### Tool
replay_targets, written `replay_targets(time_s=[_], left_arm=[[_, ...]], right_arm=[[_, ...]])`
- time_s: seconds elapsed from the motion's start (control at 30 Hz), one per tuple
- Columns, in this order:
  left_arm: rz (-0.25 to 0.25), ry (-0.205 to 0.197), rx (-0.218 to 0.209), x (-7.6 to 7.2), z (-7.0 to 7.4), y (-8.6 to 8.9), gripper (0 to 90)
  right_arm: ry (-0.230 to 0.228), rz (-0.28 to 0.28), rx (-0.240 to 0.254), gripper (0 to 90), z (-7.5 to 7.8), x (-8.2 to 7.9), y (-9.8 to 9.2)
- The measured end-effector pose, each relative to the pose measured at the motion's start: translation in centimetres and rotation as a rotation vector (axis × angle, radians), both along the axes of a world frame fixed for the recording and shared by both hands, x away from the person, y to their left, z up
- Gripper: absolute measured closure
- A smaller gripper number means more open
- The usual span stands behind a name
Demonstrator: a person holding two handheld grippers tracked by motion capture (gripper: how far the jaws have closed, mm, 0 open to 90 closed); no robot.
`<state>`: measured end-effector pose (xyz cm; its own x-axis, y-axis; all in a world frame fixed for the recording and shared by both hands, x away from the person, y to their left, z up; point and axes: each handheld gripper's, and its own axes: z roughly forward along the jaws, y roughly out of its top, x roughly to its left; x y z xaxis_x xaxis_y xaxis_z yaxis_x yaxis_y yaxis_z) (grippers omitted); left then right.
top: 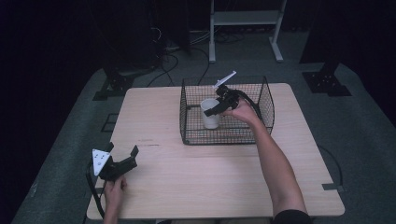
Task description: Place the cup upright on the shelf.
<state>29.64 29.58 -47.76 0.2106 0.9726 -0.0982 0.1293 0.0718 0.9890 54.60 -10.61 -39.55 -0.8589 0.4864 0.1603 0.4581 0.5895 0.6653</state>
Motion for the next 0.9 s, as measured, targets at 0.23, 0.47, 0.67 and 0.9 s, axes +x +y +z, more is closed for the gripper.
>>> replay_targets(time_s=[0.23, 0.47, 0.67, 0.9], left_arm=[[-0.002, 0.0, 0.005, -0.01, 0.0, -0.04, 0.0], [-0.003, -0.002, 0.006, 0.0, 0.0, -0.07, 0.0], [-0.009, -0.005, 0.014, -0.04, 0.0, -0.13, 0.0], [-0.009, -0.006, 0.016, -0.05, -0.01, -0.16, 0.0]], right_arm=[[-0.002, 0.004, -0.01, 18.8, 0.04, -0.09, 0.16], [-0.011, 0.011, -0.028, 18.4, 0.12, -0.37, 0.29], [-0.016, 0.021, -0.036, 17.8, 0.24, -0.67, 0.49], [-0.025, 0.032, -0.034, 17.7, 0.38, -0.96, 0.45]])
